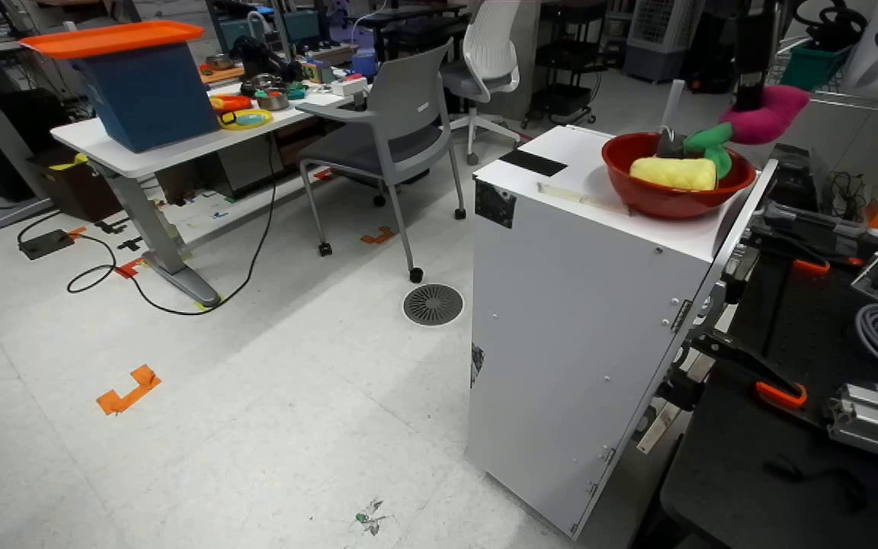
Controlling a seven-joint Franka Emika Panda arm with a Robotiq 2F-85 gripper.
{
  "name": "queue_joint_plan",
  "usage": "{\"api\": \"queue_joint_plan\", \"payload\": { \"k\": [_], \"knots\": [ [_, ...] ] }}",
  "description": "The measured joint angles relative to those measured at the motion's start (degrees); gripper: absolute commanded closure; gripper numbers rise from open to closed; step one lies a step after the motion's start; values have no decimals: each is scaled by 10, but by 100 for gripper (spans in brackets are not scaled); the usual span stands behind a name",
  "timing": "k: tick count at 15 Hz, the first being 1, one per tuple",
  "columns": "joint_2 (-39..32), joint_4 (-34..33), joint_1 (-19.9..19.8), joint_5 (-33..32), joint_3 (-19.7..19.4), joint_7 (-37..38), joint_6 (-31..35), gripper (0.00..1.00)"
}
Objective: Pick the red object on the cabinet and drop it in the sink
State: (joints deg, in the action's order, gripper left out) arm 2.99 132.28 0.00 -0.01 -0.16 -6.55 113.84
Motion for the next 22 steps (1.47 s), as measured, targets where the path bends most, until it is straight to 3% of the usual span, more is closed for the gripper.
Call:
{"api": "queue_joint_plan", "payload": {
  "k": [8,18,22],
  "knots": [
    [19,1,-1,5,-9,-41,0,99],
    [47,2,-21,4,-21,5,0,99],
    [53,2,-31,0,-24,62,0,99]
  ]
}}
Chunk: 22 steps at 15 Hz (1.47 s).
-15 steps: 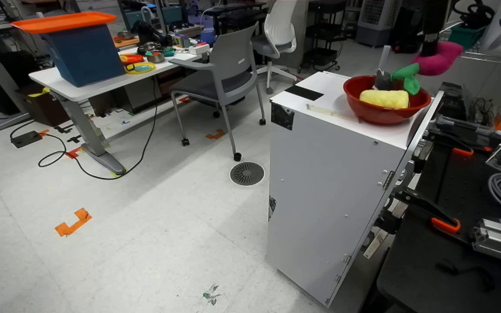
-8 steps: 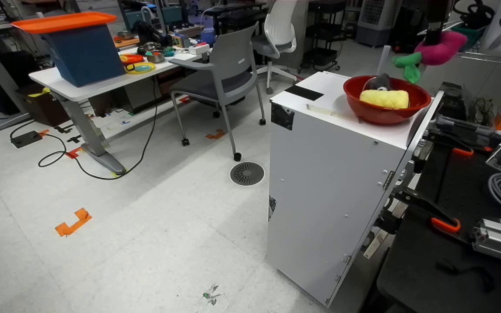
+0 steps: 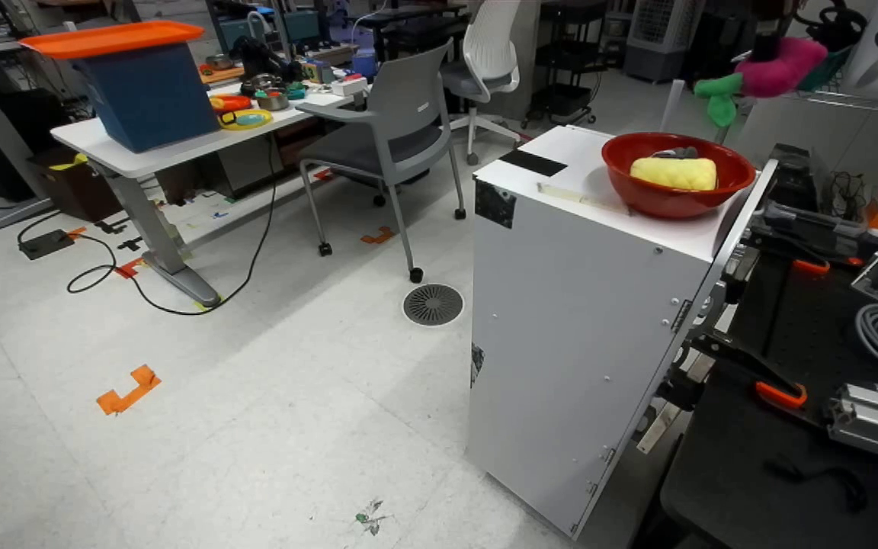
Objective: Pick the red object on the cabinet and drop it in the sink
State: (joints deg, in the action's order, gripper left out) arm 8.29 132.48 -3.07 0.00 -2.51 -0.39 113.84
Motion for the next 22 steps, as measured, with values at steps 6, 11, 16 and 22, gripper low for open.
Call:
{"api": "queue_joint_plan", "payload": {
  "k": [6,11,16,22],
  "knots": [
    [-3,0,-21,-3,-11,51,1,99],
    [-12,-4,-28,-38,-16,54,1,99],
    [-32,-22,-26,-139,-12,71,12,99],
    [-57,-22,-18,-140,-8,51,137,99]
  ]
}}
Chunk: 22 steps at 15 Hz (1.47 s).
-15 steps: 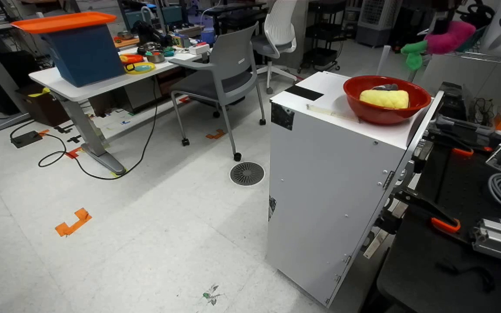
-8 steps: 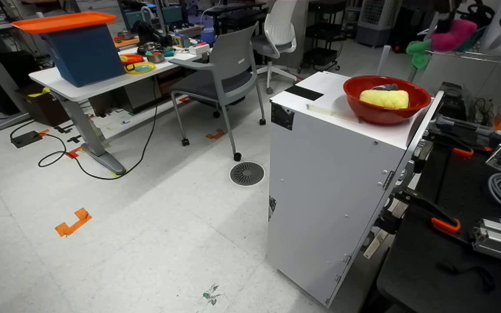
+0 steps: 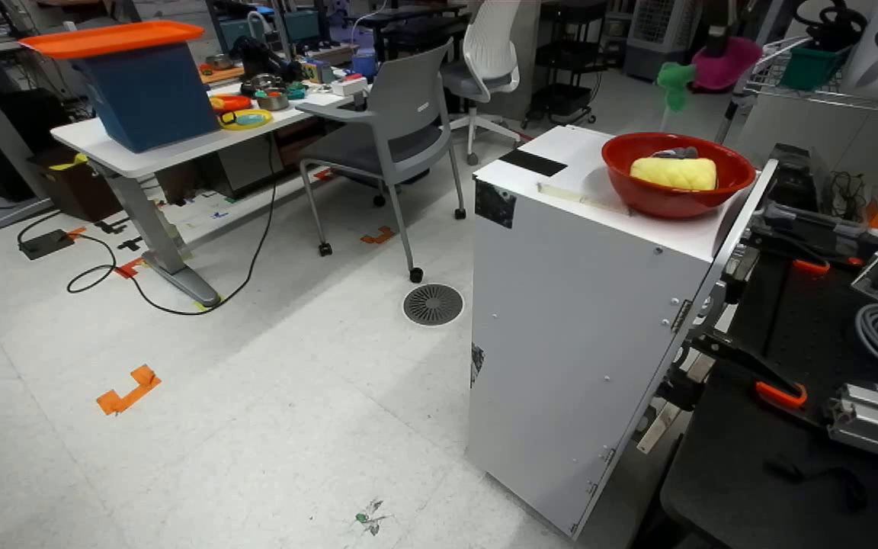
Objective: Pick the red object on the cabinet and drop it in the sink
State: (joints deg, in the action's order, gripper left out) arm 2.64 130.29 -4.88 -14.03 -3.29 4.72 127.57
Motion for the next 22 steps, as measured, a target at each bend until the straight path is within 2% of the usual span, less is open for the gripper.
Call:
{"api": "queue_joint_plan", "payload": {
  "k": [5,11,12,14,22],
  "knots": [
    [-6,6,2,50,0,-62,79,99],
    [-20,7,9,96,0,-122,89,99],
    [-24,6,11,97,1,-126,89,69],
    [-31,6,14,99,2,-133,88,61],
    [-44,6,16,99,7,-145,87,3]
  ]
}}
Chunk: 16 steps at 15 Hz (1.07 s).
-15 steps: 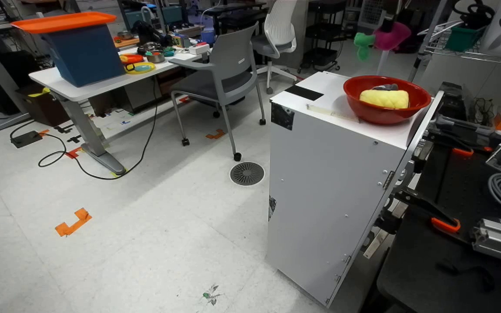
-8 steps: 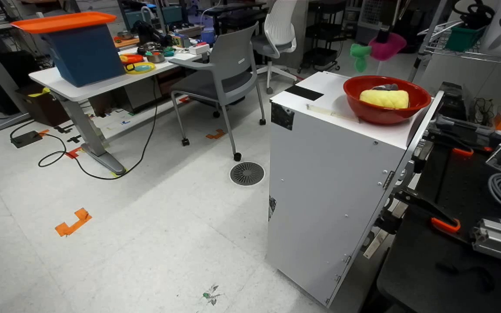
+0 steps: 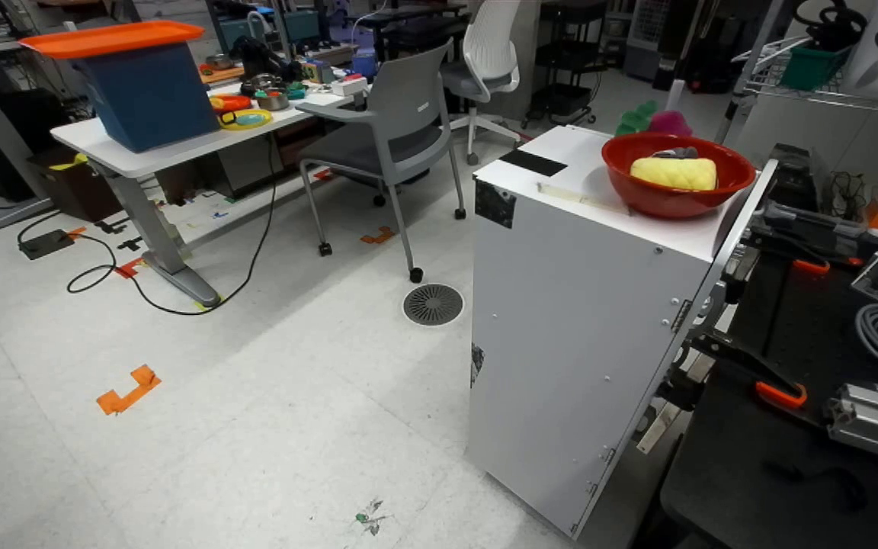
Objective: Pick the red object on the cabinet and drop it in the sink
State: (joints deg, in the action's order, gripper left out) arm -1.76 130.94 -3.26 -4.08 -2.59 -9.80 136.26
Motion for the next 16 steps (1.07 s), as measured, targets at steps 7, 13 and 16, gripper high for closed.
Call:
{"api": "queue_joint_plan", "payload": {
  "k": [7,13,16],
  "knots": [
    [0,4,0,0,0,-5,0,0],
    [0,11,0,0,1,-12,0,0],
    [0,13,2,0,1,-14,0,0]
  ]
}}
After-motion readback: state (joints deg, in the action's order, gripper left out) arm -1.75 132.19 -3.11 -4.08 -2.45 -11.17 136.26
